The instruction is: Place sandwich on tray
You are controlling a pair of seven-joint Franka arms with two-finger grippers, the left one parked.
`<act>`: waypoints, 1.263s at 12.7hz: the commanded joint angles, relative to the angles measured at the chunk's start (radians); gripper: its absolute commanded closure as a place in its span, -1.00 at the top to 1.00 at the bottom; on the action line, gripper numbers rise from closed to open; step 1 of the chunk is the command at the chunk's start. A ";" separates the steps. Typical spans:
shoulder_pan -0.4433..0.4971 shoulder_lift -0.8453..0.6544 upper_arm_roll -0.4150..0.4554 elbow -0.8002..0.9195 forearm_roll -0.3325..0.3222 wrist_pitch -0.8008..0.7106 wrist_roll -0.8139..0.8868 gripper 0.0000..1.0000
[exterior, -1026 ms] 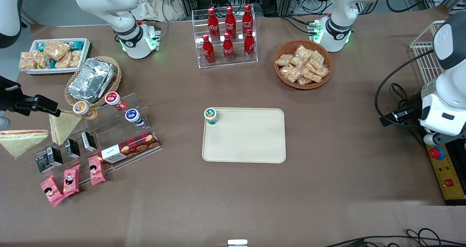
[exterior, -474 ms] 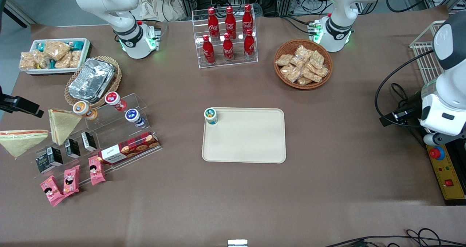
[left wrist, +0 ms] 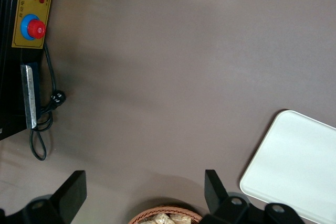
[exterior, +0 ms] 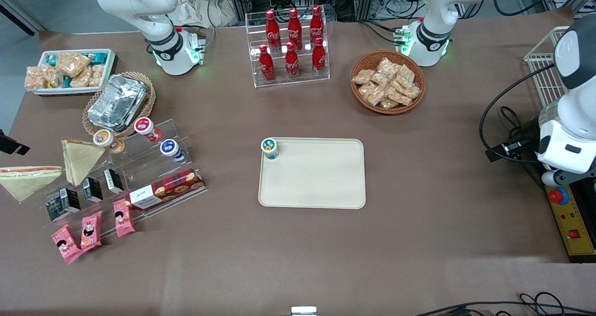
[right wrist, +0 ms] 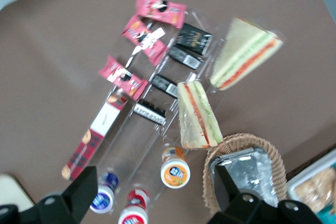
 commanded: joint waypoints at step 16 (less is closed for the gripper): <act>-0.271 0.260 0.007 -0.004 0.034 0.236 0.218 0.97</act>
